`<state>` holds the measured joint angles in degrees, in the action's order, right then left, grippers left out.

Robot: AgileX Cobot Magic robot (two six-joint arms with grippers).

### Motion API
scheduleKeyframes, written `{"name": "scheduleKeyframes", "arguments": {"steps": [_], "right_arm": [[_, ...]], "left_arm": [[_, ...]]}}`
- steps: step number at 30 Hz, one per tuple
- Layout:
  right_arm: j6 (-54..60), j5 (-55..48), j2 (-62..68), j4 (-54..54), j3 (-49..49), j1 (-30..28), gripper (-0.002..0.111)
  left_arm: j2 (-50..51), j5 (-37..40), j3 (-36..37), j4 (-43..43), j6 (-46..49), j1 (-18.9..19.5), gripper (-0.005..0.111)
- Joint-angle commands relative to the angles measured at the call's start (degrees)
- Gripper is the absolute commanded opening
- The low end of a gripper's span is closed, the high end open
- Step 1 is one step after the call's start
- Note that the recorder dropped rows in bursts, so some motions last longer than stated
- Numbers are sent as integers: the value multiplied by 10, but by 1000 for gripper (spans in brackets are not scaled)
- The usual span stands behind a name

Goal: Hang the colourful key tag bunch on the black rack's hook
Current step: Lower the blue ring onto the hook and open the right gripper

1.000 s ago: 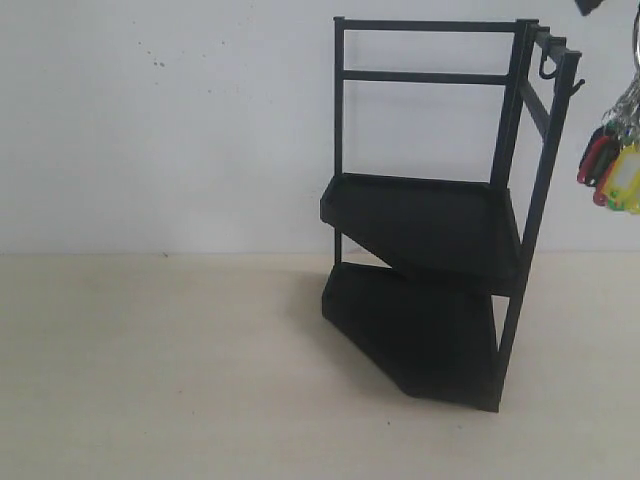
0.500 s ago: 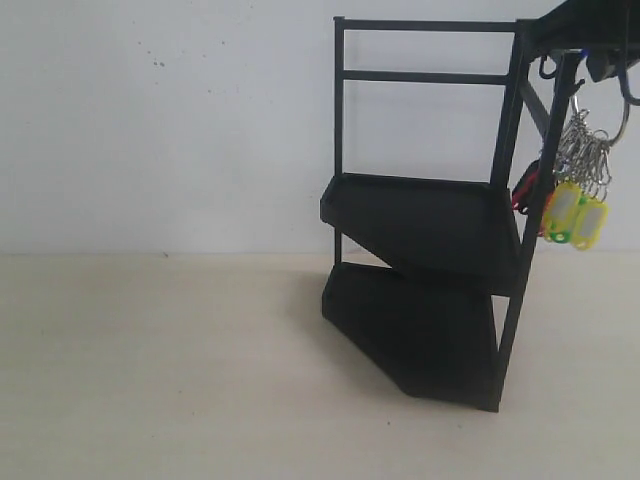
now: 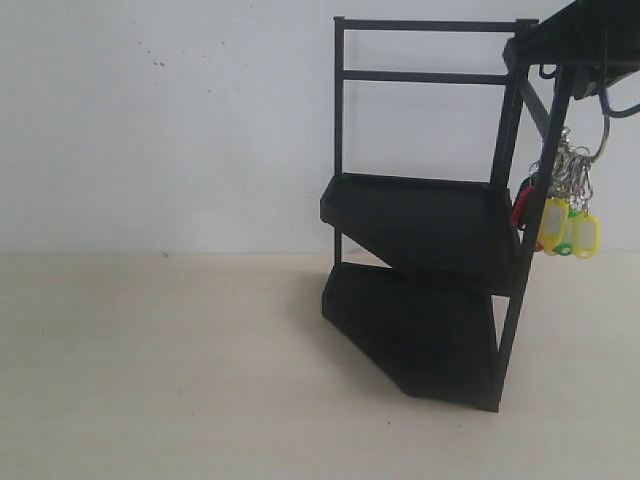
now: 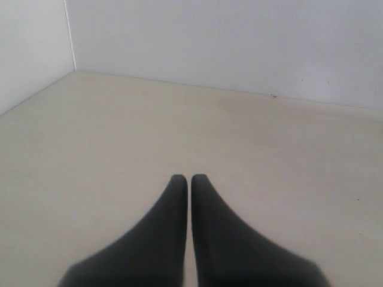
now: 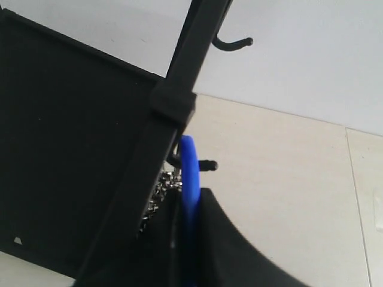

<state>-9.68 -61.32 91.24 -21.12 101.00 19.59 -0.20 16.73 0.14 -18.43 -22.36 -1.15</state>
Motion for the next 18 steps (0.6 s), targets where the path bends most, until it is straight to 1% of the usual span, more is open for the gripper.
{"name": "scheduleKeyframes", "arguments": {"steps": [1,4,6,7,8,11,18], "right_arm": [[-5,16,-3,-1,1,-2,6],[-4,16,-3,-1,1,-2,25],[-4,16,-3,-1,1,-2,41],[-7,16,-3,-1,1,-2,46],[-8,18,-3,-1,1,-2,48],[-8,18,-8,-1,1,-2,46],[-7,14,-44,-12,1,-2,46]], "left_arm": [[2,-2,-1,0,-6,-1,4],[2,-2,-1,0,-6,-1,4],[2,-2,-1,0,-6,-1,4],[2,-2,-1,0,-6,-1,4],[2,-2,-1,0,-6,-1,4],[2,-2,-1,0,-6,-1,4],[2,-2,-1,0,-6,-1,4]]}}
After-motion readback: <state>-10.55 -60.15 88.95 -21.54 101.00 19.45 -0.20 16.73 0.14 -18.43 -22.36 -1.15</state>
